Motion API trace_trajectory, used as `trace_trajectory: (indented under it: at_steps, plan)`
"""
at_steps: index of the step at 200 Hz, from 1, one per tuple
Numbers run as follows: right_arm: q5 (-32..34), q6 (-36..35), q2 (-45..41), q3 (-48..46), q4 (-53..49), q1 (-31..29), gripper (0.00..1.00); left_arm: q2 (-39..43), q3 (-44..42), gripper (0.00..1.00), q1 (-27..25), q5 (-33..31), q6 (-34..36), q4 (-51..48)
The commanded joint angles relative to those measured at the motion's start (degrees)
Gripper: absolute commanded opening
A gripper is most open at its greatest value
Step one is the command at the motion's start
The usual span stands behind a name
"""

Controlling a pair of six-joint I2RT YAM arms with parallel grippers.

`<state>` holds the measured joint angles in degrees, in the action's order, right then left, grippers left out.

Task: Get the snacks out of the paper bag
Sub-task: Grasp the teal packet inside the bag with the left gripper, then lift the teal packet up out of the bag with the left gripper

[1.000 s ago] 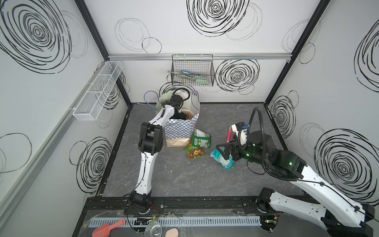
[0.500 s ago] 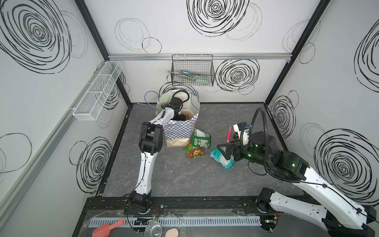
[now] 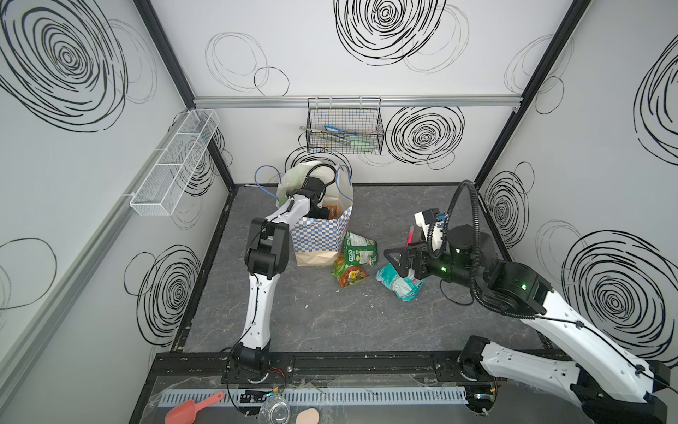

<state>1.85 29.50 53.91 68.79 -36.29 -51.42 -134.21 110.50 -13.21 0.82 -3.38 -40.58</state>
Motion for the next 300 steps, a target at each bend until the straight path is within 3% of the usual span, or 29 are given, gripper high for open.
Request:
trace_trajectory:
  at_steps: [1,31,104,300]
  plan:
    - [-0.95,-1.0,0.82,1.59,1.8,0.09,0.97,-1.91,-3.44,0.64,0.47,0.28,1.33,-8.87]
    - [-1.57,-0.93,1.2,1.9,2.13,0.0,0.97,-4.04,-3.49,0.48,0.38,-0.94,1.29,-9.85]
    - [-0.79,-0.58,0.46,2.11,1.84,0.0,0.97,0.2,2.25,0.0,1.57,-1.5,0.65,-9.7]
    - [-0.92,-0.59,0.76,2.49,2.21,-0.03,0.97,14.96,12.09,0.0,2.01,-1.65,-1.09,-11.12]
